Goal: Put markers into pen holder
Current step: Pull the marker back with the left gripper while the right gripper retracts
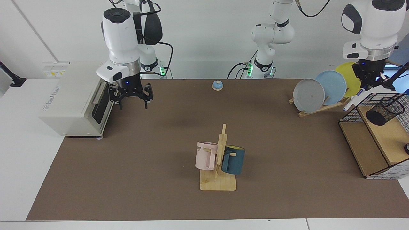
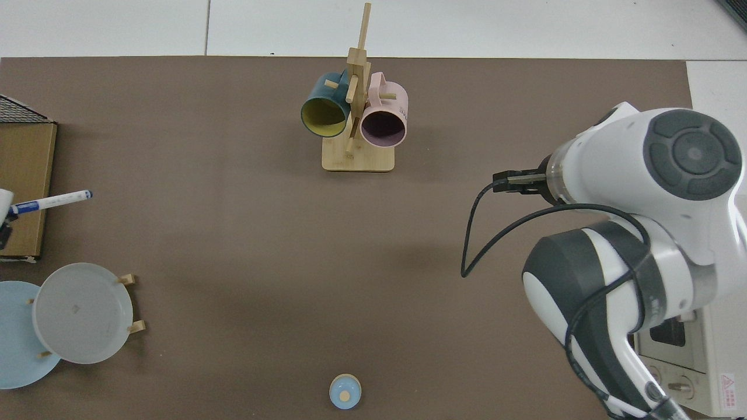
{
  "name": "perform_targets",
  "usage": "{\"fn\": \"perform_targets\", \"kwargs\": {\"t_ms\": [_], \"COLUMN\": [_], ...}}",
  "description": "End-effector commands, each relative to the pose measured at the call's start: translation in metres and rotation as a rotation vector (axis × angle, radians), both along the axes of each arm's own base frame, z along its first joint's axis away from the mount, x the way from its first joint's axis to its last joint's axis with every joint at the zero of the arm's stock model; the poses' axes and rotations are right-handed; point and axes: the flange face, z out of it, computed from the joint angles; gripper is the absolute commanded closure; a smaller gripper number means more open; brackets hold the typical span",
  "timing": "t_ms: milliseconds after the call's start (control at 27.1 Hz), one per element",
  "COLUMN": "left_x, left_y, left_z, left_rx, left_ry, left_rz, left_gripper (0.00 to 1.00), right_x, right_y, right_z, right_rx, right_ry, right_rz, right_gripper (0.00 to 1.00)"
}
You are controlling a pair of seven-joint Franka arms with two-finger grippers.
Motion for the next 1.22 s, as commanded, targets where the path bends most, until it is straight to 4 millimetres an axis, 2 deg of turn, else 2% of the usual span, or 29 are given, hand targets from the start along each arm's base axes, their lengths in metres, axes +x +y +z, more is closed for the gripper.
{"fn": "perform_targets", "kwargs": {"t_ms": [0,111,221,295,405,700,811,1179], "left_x": [0.008,0.009,0.011,0.011,0.014,0.021,0.018,0.016], "left_y": [0.02,0.039,0.052,0.059,0.078,0.096,0.107,0.119], "left_z": [0.008,0.016,0.02,0.023,0.024,0.033,0.034,0.034], "left_rx": [0.087,0.131,0.187,0.201,0.234,0.286,0.291,0.317], "left_ry": [0.021,-0.004,-0.004,-0.009,-0.034,-0.035,-0.032,-0.02], "left_rz": [-0.027,-0.018,-0.017,-0.007,-0.01,-0.088,-0.078,-0.118], "left_gripper": [1.0,1.0,1.0,1.0,1.0,1.0,1.0,1.0], "right_x": [-0.013,-0.021,-0.027,-0.027,-0.029,-0.032,-0.041,-0.046], "right_y": [-0.035,-0.055,-0.078,-0.081,-0.089,-0.084,-0.082,-0.081], "right_z": [0.01,0.025,0.041,0.051,0.053,0.051,0.045,0.041], "right_rx": [0.001,0.103,0.125,0.123,0.113,0.124,0.134,0.127], "right_ry": [0.068,0.142,0.197,0.2,0.197,0.208,0.222,0.212], "right_rz": [0.02,-0.061,-0.115,-0.121,-0.135,-0.165,-0.184,-0.184], "right_gripper": [0.0,0.0,0.0,0.0,0.0,0.0,0.0,0.0]}}
